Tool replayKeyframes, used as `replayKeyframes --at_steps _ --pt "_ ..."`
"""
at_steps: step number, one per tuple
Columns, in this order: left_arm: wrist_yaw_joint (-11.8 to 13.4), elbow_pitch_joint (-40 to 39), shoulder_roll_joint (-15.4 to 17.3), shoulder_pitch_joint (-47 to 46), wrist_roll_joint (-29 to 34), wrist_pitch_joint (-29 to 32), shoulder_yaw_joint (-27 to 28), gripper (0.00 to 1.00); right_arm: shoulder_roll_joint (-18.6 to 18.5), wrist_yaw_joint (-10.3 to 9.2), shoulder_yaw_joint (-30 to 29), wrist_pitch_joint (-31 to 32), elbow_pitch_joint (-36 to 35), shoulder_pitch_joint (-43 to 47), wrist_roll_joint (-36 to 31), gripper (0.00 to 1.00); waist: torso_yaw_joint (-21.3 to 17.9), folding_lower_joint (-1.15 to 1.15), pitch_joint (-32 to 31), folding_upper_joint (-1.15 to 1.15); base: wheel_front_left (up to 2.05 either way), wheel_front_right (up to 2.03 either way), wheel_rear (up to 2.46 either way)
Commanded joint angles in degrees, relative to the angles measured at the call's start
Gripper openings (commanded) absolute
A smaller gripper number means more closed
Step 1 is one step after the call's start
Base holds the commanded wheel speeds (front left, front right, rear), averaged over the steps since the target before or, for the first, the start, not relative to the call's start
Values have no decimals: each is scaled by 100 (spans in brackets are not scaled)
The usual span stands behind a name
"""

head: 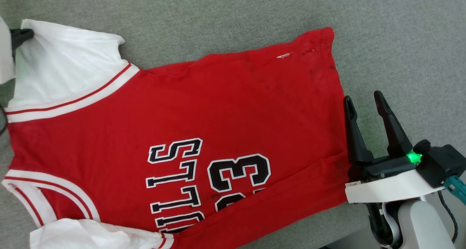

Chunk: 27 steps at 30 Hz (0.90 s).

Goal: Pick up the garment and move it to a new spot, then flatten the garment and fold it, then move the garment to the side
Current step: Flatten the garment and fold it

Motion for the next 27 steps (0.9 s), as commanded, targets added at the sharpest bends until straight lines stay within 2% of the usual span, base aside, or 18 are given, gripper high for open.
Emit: replayKeyframes --at_steps 1,5,9,12,14,19,23,27 --pt "-7 40 -91 138 -7 -97 -96 0 15 -2 -18 -24 33 -76 -74 100 67 -1 -101 0 0 0 0" --pt "-7 -34 -201 101 15 -686 -72 0 14 -2 -99 214 81 -49 -209 100 227 -1 -387 0 0 0 0" --pt "-7 -240 -254 282 81 -1306 -165 0 14 -2 -300 959 64 -70 -645 100 427 -1 -731 0 0 0 0" --pt "-7 -490 -213 405 151 -1682 -244 0 -245 -3 -372 1778 -54 -142 -701 100 614 -1 -950 0 0 0 0" --pt "-7 -680 -171 485 216 -1962 -254 0 -562 -2 -266 2509 -119 -237 -572 100 737 -1 -1051 0 0 0 0" --pt "55 -1440 -57 752 414 -2380 -311 0 -1617 -4 -228 4256 -288 -676 -111 100 1141 -1 -1135 0 0 0 0" --pt "194 -2126 90 959 481 -2589 -286 0 -2148 -3 -298 5490 -259 -1127 457 100 1476 -1 -1043 0 0 0 0" --pt "361 -2815 170 1150 517 -2765 -268 0 -2585 -3 -250 6370 -142 -1595 829 100 1842 -1 -882 0 0 0 0"
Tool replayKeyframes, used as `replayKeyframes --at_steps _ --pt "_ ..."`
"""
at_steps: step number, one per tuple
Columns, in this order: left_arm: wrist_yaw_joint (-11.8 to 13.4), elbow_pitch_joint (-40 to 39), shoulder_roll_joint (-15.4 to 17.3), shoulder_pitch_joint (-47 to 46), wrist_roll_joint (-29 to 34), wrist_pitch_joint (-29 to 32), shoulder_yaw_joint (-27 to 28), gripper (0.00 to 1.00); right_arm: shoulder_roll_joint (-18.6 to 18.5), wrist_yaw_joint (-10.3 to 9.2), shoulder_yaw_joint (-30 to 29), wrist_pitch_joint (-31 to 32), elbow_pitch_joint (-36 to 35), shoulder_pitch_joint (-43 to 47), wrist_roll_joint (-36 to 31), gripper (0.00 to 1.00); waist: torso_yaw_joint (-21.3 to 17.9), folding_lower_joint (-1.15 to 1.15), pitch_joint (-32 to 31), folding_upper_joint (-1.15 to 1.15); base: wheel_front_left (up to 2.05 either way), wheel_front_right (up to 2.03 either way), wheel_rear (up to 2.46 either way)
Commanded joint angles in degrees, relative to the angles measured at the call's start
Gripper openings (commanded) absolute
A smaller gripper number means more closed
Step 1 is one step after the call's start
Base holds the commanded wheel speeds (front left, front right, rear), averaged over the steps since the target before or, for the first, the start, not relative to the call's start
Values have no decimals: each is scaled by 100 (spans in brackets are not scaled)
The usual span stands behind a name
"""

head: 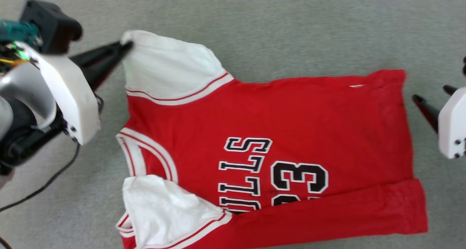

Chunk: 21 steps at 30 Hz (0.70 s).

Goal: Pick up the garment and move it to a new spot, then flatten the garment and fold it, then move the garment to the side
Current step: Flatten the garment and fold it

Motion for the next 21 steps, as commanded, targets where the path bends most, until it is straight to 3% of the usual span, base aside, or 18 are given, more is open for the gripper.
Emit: replayKeyframes --at_steps 1,8,18,19,21 --pt "85 -218 56 126 55 -82 18 0 -120 -4 28 256 100 -218 116 100 319 0 170 0 0 0 0" --pt "250 -900 -7 307 50 -390 71 0 -289 -4 109 1003 670 -682 112 100 714 0 368 0 0 0 0" --pt "234 -1140 -144 330 262 -564 -25 0 -269 -2 579 997 1426 -599 149 100 1052 0 503 0 0 0 0" --pt "229 -1125 -161 341 259 -575 -39 0 -267 -3 622 984 1495 -552 146 77 1062 0 500 0 0 0 0" --pt "214 -1072 -174 374 261 -596 -62 0 -263 -3 688 920 1601 -477 155 0 1071 0 472 0 0 0 0"
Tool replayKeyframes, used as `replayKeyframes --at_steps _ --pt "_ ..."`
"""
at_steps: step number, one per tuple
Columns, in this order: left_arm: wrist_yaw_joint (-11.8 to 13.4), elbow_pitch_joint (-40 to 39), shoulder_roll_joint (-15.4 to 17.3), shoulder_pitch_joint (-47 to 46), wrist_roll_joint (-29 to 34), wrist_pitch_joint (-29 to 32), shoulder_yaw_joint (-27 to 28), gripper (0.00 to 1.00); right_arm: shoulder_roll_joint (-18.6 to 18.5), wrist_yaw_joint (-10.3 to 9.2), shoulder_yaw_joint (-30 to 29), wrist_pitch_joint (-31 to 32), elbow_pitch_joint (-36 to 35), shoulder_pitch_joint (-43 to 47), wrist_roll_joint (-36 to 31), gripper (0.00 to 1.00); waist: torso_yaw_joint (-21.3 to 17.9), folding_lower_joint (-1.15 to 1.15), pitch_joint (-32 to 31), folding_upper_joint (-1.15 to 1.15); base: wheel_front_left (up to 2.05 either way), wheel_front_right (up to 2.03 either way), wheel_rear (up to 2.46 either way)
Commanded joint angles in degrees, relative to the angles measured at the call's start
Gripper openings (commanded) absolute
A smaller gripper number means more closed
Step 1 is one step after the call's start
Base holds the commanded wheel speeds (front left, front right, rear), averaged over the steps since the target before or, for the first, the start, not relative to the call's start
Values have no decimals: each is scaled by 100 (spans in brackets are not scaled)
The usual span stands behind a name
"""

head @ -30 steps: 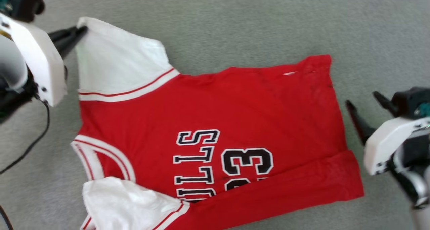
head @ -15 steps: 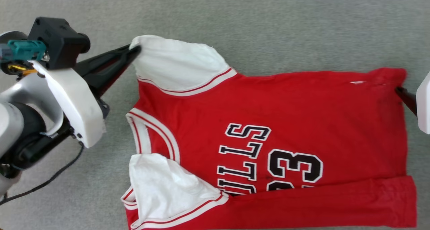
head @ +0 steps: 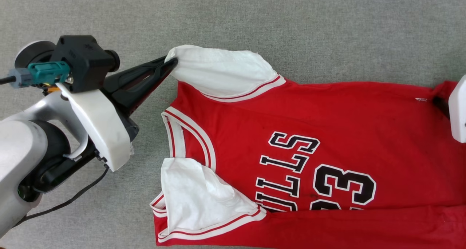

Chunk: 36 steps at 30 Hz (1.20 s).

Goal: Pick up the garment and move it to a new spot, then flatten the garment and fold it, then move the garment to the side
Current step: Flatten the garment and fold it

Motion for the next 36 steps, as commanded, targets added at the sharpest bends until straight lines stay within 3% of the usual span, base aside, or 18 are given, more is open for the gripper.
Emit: replayKeyframes --at_steps 1,10,17,26,36 --pt "-13 29 -7 71 7 -43 -6 0 139 -2 211 38 339 367 -12 0 -5 1 -30 0 0 0 0" --pt "119 442 72 496 -153 -403 5 0 188 -1 112 -740 292 220 255 0 -234 1 -633 0 0 0 0" --pt "301 506 283 1092 -407 -707 -30 0 -39 -2 206 -1275 43 595 543 0 -440 1 -1336 0 0 0 0" --pt "590 228 657 1964 -664 -859 -263 0 -252 -3 -63 -1698 -595 1717 760 0 -529 1 -1967 0 0 0 0" --pt "817 38 953 2966 -835 -888 -778 0 -263 -2 -85 -1751 -1295 3124 722 0 -585 1 -1997 0 0 0 0"
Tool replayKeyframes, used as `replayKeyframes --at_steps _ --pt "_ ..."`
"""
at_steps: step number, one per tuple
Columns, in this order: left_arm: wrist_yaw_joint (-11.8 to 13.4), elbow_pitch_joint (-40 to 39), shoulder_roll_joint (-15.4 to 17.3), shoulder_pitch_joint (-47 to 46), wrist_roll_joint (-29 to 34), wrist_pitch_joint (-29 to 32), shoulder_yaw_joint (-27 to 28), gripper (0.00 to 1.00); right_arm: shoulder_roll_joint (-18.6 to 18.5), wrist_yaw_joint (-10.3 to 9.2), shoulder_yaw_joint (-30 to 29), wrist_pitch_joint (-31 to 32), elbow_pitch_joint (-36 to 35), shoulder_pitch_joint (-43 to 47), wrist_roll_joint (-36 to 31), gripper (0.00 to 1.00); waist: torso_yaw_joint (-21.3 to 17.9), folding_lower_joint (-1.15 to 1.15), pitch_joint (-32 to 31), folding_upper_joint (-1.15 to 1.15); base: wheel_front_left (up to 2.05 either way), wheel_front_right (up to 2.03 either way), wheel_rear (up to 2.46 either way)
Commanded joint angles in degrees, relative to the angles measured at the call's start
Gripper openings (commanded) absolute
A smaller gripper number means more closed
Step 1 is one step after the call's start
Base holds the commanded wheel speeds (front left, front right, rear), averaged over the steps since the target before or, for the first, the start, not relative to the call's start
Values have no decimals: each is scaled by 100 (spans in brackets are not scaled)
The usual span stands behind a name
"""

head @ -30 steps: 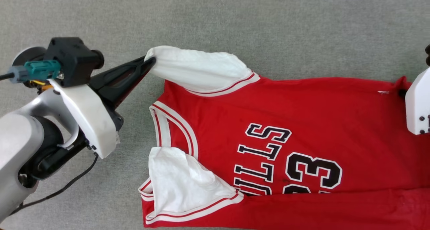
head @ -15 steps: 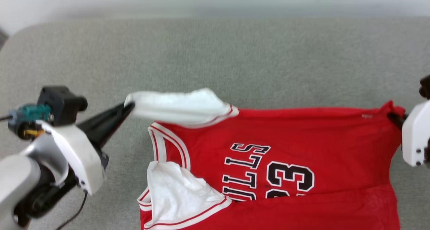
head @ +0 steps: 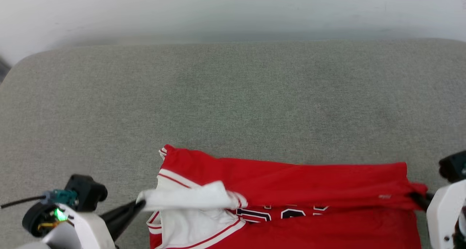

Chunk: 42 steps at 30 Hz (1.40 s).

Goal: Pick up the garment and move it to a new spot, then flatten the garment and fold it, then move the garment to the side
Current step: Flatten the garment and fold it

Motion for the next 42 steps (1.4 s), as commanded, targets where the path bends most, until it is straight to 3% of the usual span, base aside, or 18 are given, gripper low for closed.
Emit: replayKeyframes --at_steps 1,4,20,21,22,23,24,33,39,42 --pt "23 24 10 146 -59 -30 -57 0 -36 -3 71 1 -41 147 -40 0 -6 1 11 0 0 0 0" --pt "-12 72 -106 345 -200 -57 -166 0 -99 -2 276 -69 -30 298 -102 0 -13 1 49 0 0 0 0" --pt "-331 1415 -1102 330 437 110 -835 0 -308 -2 1281 -426 724 123 -350 0 1 1 112 0 0 0 0" --pt "-335 1482 -1134 329 467 118 -857 36 -334 -2 1353 -413 762 115 -385 51 -1 1 108 0 0 0 0" --pt "-326 1550 -1168 336 475 132 -880 82 -323 -3 1382 -436 797 106 -397 100 -6 1 103 0 0 0 0" --pt "-326 1550 -1168 336 475 132 -880 82 -323 -3 1382 -436 797 106 -397 100 -6 1 103 0 0 0 0" --pt "-318 1596 -1201 353 467 142 -901 100 -263 -3 1392 -473 798 87 -367 100 -14 1 95 0 0 0 0" --pt "-87 1382 -1258 451 305 -404 -563 100 -93 -2 1028 -533 296 -40 -165 100 -56 1 -68 0 0 0 0" --pt "384 809 -1185 366 197 -1099 4 100 182 -3 400 -358 -262 30 -90 100 -28 1 -180 0 0 0 0" --pt "645 829 -1272 545 129 -1506 348 100 514 -2 -37 -354 -461 115 -22 100 -26 1 -233 0 0 0 0"
